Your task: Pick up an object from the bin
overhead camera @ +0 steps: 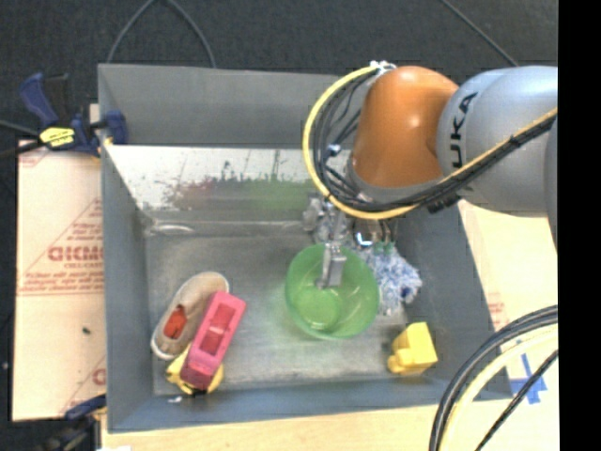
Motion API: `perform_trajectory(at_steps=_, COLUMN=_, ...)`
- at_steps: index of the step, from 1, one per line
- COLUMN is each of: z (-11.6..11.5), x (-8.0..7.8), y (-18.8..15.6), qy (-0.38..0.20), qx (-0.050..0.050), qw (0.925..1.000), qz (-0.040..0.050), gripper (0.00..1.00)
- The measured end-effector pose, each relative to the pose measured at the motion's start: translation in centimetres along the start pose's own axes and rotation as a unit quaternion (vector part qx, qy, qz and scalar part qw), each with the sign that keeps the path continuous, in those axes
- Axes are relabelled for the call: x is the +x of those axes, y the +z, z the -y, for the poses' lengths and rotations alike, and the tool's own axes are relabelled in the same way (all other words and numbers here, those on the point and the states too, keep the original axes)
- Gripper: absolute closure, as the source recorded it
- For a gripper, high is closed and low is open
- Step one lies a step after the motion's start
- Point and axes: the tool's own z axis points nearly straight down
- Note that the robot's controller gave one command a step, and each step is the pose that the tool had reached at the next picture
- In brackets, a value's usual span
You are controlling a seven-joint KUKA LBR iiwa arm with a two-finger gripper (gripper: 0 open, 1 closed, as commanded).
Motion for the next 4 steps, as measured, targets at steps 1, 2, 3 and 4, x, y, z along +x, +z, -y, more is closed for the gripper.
perform_trajectory(at_steps=1, z=2.41, x=-3.75, y=10.72, qy=-0.086, qx=0.0, qw=0.9963, qz=-0.0002, gripper=0.0)
perform_trajectory(at_steps=2, z=1.76, x=-2.76, y=10.38, qy=-0.061, qx=0.0, qw=0.9981, qz=0.0044, gripper=0.0)
perform_trajectory(at_steps=3, z=2.35, x=-3.68, y=10.5, qy=-0.079, qx=0.001, qw=0.9969, qz=0.0031, gripper=0.0)
perform_trajectory(at_steps=4, z=1.94, x=-2.98, y=10.29, qy=-0.062, qx=0.0, qw=0.9981, qz=0.0071, gripper=0.0)
